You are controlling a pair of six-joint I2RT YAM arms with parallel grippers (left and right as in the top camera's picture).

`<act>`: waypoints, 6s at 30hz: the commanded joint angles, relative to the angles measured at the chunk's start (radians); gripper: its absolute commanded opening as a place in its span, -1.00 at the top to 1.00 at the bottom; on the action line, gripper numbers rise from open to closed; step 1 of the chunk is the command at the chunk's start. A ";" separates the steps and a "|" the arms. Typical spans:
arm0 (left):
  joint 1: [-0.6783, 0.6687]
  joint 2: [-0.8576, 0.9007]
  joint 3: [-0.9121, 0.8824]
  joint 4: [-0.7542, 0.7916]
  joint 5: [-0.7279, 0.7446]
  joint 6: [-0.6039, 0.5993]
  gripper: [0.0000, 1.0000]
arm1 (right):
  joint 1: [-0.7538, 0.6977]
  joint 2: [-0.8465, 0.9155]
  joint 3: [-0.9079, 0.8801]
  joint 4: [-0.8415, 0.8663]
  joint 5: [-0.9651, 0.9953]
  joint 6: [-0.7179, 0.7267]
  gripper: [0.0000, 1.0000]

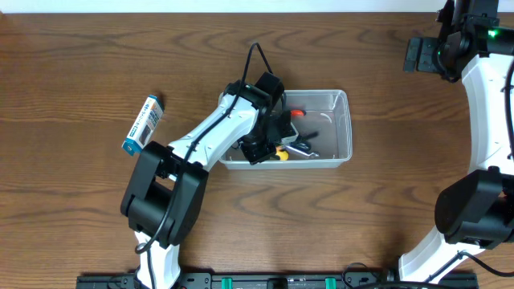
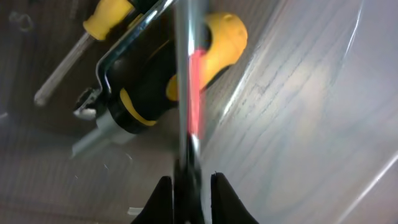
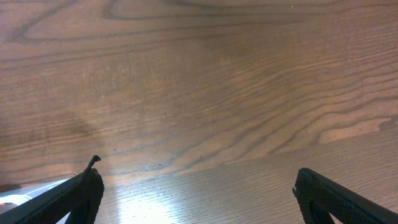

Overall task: Pack container
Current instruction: 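Lower the screwdriver into the container and open the left gripper, then move the left gripper to the blue-white box and grasp it, then carry the box over the container and lower it inside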

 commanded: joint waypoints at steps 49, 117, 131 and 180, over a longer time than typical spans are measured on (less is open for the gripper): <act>0.264 -0.385 0.289 0.017 -0.471 -0.613 -0.49 | 0.002 0.003 0.002 0.000 -0.004 0.006 -0.99; 0.737 0.164 0.199 -0.133 -0.104 -0.294 0.56 | 0.002 0.003 0.002 0.000 -0.004 0.006 -0.99; 0.737 0.063 0.206 -0.109 -0.104 -0.308 0.86 | 0.002 0.003 0.002 0.000 -0.004 0.006 -0.98; 0.027 -0.320 0.274 -0.019 -0.101 -0.314 0.88 | 0.002 0.003 0.002 0.000 -0.004 0.006 -0.98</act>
